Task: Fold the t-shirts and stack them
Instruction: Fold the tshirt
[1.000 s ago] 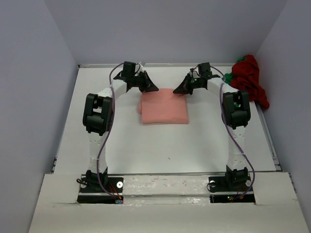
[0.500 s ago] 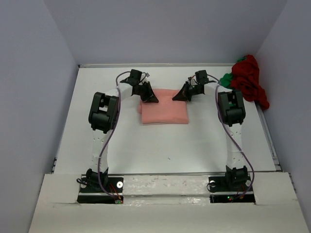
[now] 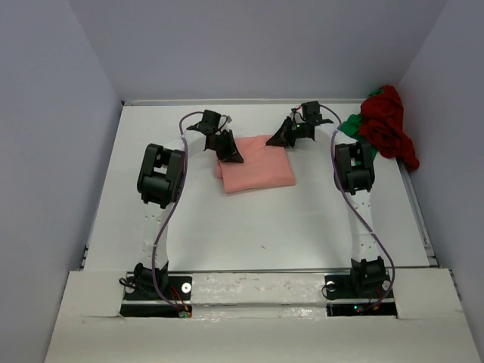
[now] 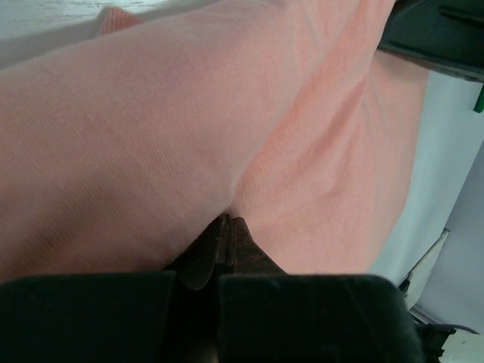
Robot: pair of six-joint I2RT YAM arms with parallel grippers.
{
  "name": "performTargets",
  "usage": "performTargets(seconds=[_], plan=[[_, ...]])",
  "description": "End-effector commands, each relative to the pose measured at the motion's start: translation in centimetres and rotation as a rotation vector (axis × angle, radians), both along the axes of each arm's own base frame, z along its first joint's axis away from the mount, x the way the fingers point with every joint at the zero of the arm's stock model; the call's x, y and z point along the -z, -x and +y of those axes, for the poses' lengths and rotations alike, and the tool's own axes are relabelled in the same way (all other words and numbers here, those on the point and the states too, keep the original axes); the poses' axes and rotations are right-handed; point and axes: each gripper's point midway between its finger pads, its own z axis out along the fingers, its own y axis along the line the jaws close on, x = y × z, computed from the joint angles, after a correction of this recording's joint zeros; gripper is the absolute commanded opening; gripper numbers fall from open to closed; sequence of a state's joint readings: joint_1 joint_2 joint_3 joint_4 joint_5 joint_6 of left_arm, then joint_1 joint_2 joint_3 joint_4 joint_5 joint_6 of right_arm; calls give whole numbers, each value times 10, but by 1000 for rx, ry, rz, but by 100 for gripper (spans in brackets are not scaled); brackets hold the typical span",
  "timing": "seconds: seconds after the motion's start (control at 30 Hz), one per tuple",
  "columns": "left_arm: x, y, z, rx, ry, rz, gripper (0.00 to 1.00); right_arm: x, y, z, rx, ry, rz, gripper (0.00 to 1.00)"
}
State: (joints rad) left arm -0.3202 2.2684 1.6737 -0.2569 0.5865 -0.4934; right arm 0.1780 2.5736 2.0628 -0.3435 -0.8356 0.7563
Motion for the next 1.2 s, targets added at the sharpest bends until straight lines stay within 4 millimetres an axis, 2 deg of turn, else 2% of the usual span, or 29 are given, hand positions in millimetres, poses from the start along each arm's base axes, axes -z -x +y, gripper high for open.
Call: performTargets(seconds=[0.0, 0.2, 0.3, 0.4, 0.5, 0.53, 0.6, 0.67, 0.73, 0.77, 0.87, 0.97, 1.03, 1.1, 1.13, 1.17], plan=[[-8, 18, 7, 26, -51, 3, 0, -4, -26, 1, 37, 37, -96, 0], [-14, 23, 8, 30, -61, -1, 0, 2, -44, -3, 74, 75, -168, 0], [-13, 26, 9, 33, -73, 1, 0, 8, -51, -13, 104, 113, -184, 0], [-14, 27, 10, 33, -76, 3, 0, 9, -52, -14, 107, 122, -191, 0], [-19, 24, 8, 36, -72, -8, 0, -20, -52, -14, 96, 118, -247, 0], [-23, 23, 7, 36, -68, -13, 0, -42, -49, -13, 89, 104, -276, 0], [-29, 19, 6, 34, -64, -23, 0, -64, -43, -11, 78, 81, -287, 0], [-39, 14, 4, 32, -60, -41, 0, -96, -26, -9, 60, 45, -291, 0], [-45, 10, 3, 34, -60, -53, 0, -115, -13, -12, 59, 48, -305, 0], [-52, 8, 2, 36, -59, -63, 0, -133, 0, -15, 52, 52, -333, 0], [-61, 4, 1, 38, -51, -72, 0, -146, 21, -19, 25, 72, -328, 0], [-72, 0, -3, 43, -43, -92, 0, -136, 49, -23, -12, 94, -234, 0], [-80, -4, -5, 41, -37, -106, 0, -116, 74, -17, -59, 81, -143, 0], [-87, -8, -6, 41, -30, -116, 0, -99, 90, -11, -92, 68, -83, 0], [-86, -8, -8, 41, -24, -109, 0, -83, 103, -6, -115, 73, -38, 0], [-88, -9, -9, 43, -22, -113, 0, -76, 105, -6, -120, 78, -27, 0]])
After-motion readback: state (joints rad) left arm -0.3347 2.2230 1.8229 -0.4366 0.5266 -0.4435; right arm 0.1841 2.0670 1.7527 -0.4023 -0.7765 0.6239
